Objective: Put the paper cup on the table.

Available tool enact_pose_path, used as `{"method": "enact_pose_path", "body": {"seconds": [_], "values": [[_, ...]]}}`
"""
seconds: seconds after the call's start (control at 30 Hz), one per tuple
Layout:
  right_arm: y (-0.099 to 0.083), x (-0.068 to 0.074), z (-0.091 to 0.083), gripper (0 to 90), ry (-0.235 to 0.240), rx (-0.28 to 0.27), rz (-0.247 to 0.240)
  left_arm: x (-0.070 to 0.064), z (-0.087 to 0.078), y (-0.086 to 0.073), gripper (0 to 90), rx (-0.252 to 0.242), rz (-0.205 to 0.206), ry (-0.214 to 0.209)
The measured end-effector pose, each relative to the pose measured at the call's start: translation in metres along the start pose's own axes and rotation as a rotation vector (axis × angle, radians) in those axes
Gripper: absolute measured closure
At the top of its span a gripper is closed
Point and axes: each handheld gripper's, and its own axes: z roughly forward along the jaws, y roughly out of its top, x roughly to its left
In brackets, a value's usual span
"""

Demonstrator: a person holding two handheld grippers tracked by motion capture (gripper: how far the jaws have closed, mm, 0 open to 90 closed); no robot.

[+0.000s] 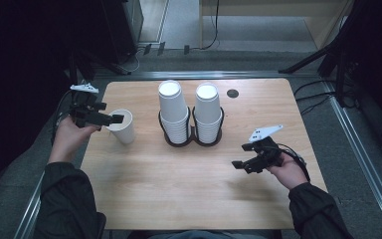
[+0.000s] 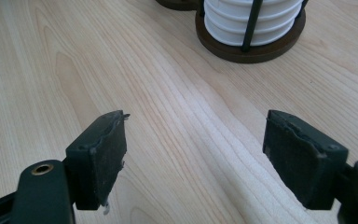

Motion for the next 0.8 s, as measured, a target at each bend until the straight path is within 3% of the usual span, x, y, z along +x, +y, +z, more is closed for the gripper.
{"method": "enact_pose_path", "body": {"seconds": [0.27,0.4,0.53,0.6,0.67,0.8], "values": [[0.007,0.000,0.005,21.7,0.016,0.001,-0.020,-0.028,0.001,0.005,0.0,0.008,0.046,-0.004],[0.011,-0.001,0.007,21.7,0.022,0.000,-0.032,-0.037,0.004,0.004,0.0,0.024,0.049,-0.024],[0.014,-0.002,0.008,21.7,0.026,0.001,-0.035,-0.047,0.008,0.003,0.0,0.037,0.046,-0.002],[0.016,-0.003,0.009,21.7,0.029,-0.002,-0.034,-0.053,0.008,0.003,6.4,0.036,0.043,0.024],[0.017,-0.004,0.009,21.7,0.028,-0.006,-0.041,-0.056,0.009,0.002,12.9,0.033,0.037,-0.001],[0.020,-0.005,0.010,21.7,0.033,-0.008,-0.034,-0.063,0.012,-0.001,12.7,0.041,0.034,-0.016]]}}
